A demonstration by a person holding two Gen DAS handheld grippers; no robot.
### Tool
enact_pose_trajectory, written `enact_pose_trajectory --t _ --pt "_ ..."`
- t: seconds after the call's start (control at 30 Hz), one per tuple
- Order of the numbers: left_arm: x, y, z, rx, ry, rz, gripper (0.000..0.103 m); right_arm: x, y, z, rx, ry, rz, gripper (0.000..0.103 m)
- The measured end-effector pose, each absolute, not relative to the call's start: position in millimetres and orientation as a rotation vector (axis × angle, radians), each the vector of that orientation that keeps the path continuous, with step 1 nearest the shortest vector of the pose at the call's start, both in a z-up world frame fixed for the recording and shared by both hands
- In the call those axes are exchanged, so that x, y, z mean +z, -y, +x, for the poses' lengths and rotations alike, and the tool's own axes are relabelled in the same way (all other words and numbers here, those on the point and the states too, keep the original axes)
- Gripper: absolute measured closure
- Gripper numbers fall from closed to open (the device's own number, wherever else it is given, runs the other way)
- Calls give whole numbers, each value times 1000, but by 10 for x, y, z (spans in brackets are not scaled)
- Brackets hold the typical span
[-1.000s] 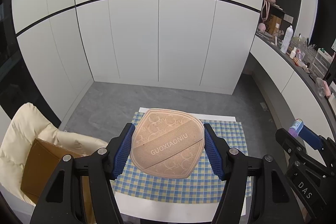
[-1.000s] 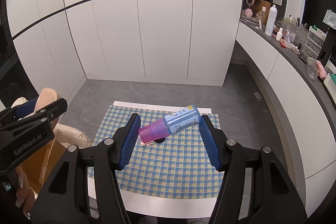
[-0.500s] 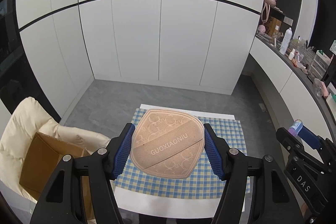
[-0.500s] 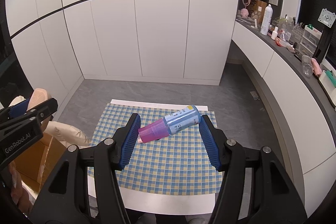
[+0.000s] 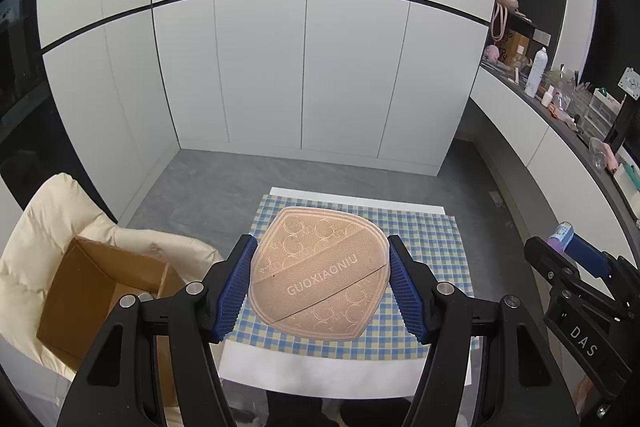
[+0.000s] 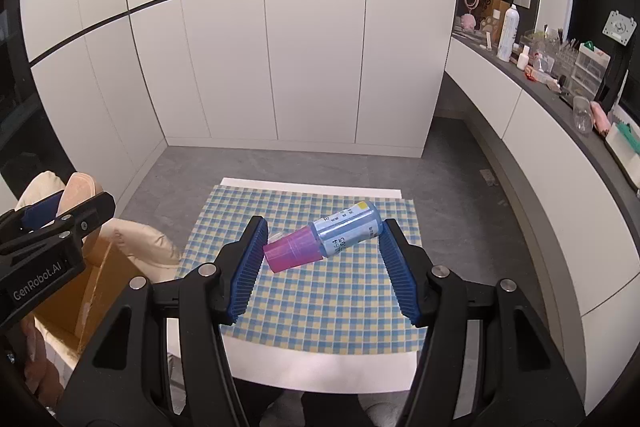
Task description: Organize objects
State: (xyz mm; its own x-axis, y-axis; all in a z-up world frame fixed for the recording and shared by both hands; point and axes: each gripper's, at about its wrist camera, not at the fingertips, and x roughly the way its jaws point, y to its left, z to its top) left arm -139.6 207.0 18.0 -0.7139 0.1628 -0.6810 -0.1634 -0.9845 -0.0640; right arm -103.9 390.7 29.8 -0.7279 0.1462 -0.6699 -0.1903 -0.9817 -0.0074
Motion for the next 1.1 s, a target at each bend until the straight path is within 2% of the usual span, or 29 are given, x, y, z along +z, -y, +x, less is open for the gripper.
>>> enact_pose_trajectory --t 0.53,0.9,1.1 --pt "70 -1833 -723 2773 -50 -1042 38 68 -3696 -323 2806 -156 -1110 43" --pt "-121 -1466 -284 2781 -20 -1076 38 -63 -3555 177 2833 -193 -1126 43" --pt "-313 -1426 -80 2749 -73 -1108 38 -238 -3572 409 2790 -212 -1150 43"
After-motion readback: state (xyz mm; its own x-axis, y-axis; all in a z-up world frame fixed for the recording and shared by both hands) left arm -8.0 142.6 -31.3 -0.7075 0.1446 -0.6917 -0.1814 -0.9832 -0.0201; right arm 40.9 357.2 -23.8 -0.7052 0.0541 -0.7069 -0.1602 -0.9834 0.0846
